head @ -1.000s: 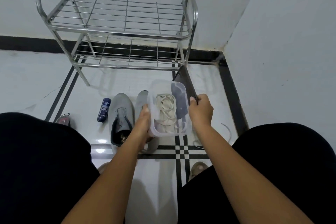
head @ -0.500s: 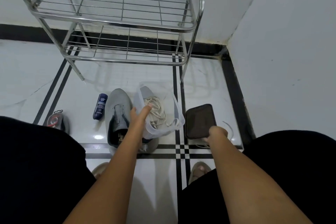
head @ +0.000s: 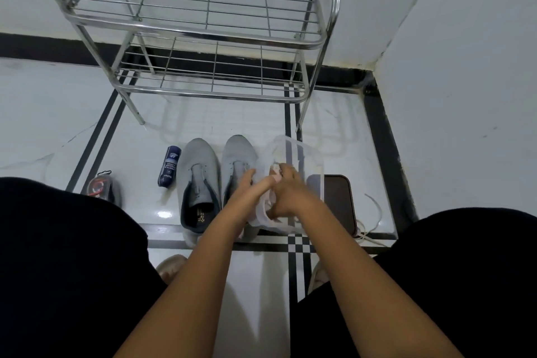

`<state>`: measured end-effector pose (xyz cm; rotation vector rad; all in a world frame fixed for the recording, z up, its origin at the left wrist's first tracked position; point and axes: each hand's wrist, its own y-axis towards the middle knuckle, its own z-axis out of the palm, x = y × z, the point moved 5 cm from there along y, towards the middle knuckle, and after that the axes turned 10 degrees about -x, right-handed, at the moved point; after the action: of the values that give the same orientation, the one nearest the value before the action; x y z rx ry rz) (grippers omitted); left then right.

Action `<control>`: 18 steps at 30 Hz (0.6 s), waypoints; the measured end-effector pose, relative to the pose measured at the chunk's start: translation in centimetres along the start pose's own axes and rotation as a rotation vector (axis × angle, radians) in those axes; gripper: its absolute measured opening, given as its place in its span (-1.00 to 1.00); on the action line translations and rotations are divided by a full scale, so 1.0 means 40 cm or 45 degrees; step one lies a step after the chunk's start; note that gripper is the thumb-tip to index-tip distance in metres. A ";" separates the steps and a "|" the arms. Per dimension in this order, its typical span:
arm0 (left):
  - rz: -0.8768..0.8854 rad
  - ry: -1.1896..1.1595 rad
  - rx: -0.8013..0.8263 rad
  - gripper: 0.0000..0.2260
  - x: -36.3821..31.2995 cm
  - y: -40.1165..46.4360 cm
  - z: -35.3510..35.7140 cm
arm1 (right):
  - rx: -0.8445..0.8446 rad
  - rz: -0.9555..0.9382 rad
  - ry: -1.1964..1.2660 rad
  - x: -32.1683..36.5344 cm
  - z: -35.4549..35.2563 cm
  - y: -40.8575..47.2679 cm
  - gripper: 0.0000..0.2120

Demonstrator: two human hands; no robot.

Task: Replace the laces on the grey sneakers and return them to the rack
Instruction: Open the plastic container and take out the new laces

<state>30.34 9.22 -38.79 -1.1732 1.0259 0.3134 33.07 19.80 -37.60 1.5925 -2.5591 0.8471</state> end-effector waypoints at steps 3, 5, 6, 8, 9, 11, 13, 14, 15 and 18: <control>0.023 0.045 -0.065 -0.17 -0.007 -0.012 -0.010 | 0.004 0.025 -0.080 -0.008 0.043 -0.023 -0.31; 0.065 0.052 -0.107 -0.14 -0.013 -0.015 -0.011 | 0.062 -0.018 -0.167 0.000 0.067 -0.033 -0.49; 0.081 0.075 -0.125 -0.15 -0.022 -0.018 -0.009 | 0.089 -0.036 -0.159 0.004 0.066 -0.036 -0.58; 0.153 0.128 -0.214 -0.27 -0.048 -0.020 -0.011 | 0.098 -0.004 0.095 0.004 0.028 -0.030 -0.74; 0.187 0.141 -0.284 -0.31 -0.062 -0.020 -0.017 | 0.064 0.046 0.336 -0.001 -0.009 -0.027 -0.81; 0.242 0.089 -0.452 -0.32 -0.079 -0.018 -0.044 | -0.089 0.158 0.837 -0.029 -0.104 -0.025 -0.84; 0.272 -0.061 -0.615 -0.32 -0.077 -0.012 -0.081 | -0.248 0.240 1.238 -0.086 -0.195 -0.035 -0.79; 0.261 -0.152 -0.686 -0.32 -0.071 -0.007 -0.099 | -0.312 0.277 1.368 -0.120 -0.227 -0.040 -0.79; 0.243 -0.247 -0.742 -0.31 -0.066 -0.008 -0.114 | -0.372 0.318 1.421 -0.154 -0.245 -0.045 -0.79; 0.222 -0.442 -0.839 -0.31 -0.059 -0.005 -0.137 | -0.438 0.571 1.129 -0.232 -0.192 -0.025 -0.82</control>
<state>26.51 5.07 -36.90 -1.5425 0.7308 1.0133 36.34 30.60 -33.24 0.3828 -2.1952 0.8092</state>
